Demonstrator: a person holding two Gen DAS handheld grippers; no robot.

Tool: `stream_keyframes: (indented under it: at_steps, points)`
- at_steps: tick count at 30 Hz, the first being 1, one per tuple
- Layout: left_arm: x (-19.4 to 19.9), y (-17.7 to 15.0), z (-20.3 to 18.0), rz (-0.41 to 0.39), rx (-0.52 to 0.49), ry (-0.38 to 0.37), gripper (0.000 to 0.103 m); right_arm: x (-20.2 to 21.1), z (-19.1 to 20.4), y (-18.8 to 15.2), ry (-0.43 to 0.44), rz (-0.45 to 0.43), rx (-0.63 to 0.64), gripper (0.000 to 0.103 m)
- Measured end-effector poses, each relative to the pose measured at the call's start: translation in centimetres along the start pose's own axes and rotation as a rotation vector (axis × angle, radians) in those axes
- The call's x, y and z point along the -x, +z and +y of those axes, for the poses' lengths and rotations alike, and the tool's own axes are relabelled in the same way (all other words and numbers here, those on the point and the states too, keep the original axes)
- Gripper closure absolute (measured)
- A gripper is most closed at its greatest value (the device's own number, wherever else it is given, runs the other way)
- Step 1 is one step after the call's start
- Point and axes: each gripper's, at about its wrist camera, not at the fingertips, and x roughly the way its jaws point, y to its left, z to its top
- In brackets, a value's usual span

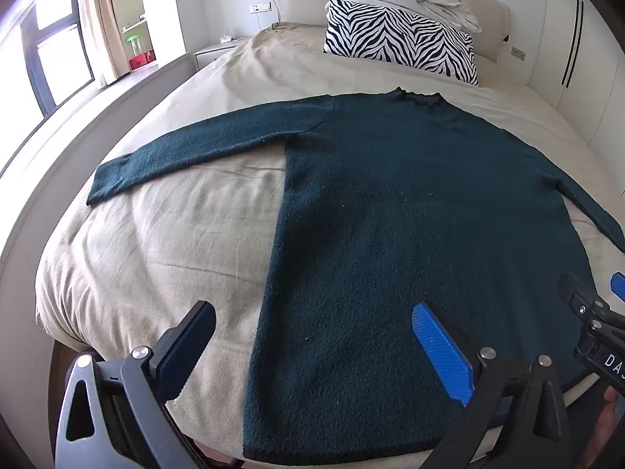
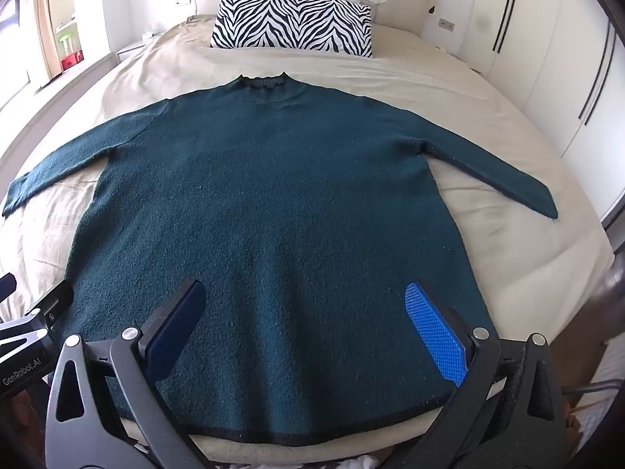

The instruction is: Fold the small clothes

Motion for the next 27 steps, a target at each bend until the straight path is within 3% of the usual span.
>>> stream_keyframes:
  at_steps: [27]
  points:
    - [-0.5, -1.0, 0.3, 0.018, 0.008, -0.002, 0.000, -0.9, 0.5, -0.8, -0.008, 0.027, 0.010, 0.000]
